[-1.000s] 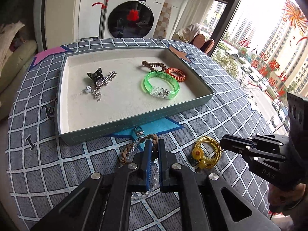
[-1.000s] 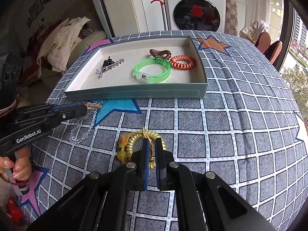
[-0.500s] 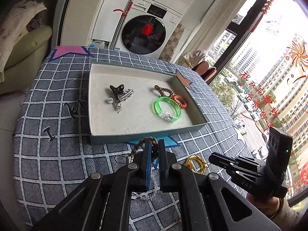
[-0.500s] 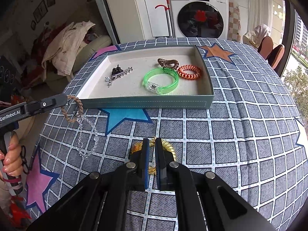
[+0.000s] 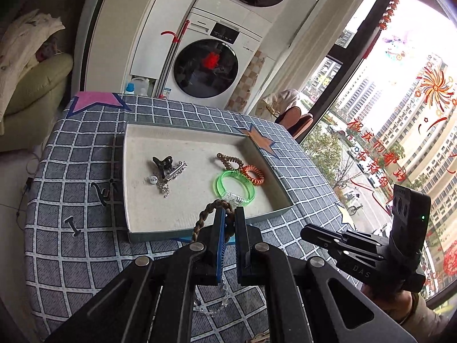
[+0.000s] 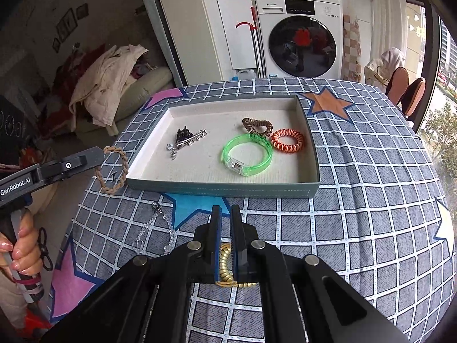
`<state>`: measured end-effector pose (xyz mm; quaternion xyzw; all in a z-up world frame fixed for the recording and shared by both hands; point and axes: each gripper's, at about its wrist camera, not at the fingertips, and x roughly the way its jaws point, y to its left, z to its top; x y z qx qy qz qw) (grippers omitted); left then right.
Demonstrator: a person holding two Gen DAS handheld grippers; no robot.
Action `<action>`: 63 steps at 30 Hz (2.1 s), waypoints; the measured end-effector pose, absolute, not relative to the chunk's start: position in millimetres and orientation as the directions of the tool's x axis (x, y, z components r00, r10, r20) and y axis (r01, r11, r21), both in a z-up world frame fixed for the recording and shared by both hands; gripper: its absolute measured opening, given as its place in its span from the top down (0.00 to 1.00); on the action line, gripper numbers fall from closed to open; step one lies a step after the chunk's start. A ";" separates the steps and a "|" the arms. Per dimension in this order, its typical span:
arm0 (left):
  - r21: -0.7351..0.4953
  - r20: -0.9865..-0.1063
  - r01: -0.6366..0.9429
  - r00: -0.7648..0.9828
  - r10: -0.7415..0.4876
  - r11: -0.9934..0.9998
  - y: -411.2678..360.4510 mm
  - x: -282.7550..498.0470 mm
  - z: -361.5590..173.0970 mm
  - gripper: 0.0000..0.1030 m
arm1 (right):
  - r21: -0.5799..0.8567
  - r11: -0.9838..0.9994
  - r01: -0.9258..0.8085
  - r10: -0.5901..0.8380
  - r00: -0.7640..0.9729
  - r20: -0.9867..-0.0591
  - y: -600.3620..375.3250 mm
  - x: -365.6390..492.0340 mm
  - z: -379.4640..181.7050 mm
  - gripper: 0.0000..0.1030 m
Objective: Organize jewelry
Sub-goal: 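Lift and carry the hair tie and braided bracelet over the tray with both tools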
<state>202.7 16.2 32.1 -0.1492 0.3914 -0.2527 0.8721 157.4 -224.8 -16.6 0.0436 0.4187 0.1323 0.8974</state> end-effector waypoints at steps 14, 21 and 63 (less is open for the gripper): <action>-0.439 -0.619 0.299 0.583 -0.526 0.847 12.9 226.4 26.2 0.75 | 0.235 0.943 -0.237 0.329 0.543 -0.773 -229.9 192.1 -15.0 0.93; -0.433 -0.623 0.305 0.579 -0.526 0.848 12.1 223.7 24.3 0.75 | 0.191 0.944 -0.270 0.294 0.418 -0.859 -226.8 165.5 -61.4 0.79; -0.207 -0.798 0.303 0.498 -0.340 0.930 -30.2 286.2 -39.3 0.75 | 0.344 0.922 -0.176 0.386 0.441 -0.810 -184.8 282.5 -73.8 0.96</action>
